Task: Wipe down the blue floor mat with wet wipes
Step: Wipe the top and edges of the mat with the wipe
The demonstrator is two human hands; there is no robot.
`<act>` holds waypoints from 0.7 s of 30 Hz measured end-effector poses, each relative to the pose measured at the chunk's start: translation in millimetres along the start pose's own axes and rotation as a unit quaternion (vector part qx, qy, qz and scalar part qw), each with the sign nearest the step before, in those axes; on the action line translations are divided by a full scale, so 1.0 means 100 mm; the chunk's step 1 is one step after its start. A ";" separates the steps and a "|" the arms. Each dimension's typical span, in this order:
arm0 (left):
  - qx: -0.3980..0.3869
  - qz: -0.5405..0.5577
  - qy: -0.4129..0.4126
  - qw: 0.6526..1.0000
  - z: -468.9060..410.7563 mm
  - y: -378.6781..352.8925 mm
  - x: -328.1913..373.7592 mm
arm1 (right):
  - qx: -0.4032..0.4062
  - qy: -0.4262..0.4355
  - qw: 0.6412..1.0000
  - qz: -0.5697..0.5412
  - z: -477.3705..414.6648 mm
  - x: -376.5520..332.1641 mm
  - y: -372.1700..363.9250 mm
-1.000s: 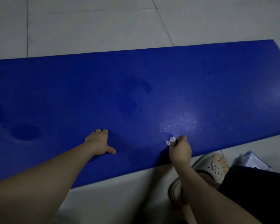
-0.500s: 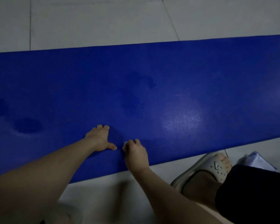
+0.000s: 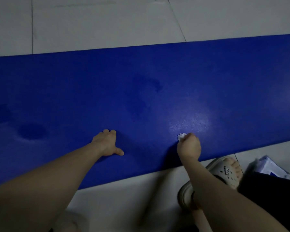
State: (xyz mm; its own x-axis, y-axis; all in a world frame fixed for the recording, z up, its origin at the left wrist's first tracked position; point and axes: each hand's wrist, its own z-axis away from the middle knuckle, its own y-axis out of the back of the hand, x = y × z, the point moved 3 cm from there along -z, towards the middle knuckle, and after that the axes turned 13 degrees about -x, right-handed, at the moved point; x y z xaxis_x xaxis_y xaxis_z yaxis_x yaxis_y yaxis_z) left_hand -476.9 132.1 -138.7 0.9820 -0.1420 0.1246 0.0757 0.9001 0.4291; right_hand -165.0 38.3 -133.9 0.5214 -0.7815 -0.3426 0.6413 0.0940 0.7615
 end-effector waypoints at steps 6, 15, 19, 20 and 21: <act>-0.001 -0.008 0.007 1.000 -0.03 0.00 0.01 | -0.068 0.115 0.991 0.030 0.45 -0.68 -0.65; 0.000 -0.011 0.010 1.000 -0.01 0.00 0.02 | -0.105 0.256 0.951 0.139 0.36 -0.83 -0.69; -0.003 -0.007 0.006 1.000 0.01 0.01 0.02 | -0.038 0.129 0.987 0.093 0.01 -0.33 -0.11; -0.004 -0.006 0.006 1.000 0.02 0.01 0.03 | -0.020 0.097 0.991 0.084 -0.06 -0.21 0.01; -0.004 -0.006 0.006 1.000 0.02 0.02 0.03 | -0.002 0.072 0.995 0.071 -0.11 -0.13 0.11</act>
State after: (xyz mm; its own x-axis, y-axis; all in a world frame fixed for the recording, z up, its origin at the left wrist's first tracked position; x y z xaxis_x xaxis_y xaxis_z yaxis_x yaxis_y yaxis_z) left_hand -474.1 132.3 -135.9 0.9830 -0.1474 0.1095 0.0880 0.9016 0.4236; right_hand -158.6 56.1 -127.7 0.6815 -0.6643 -0.3070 0.5575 0.1996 0.8058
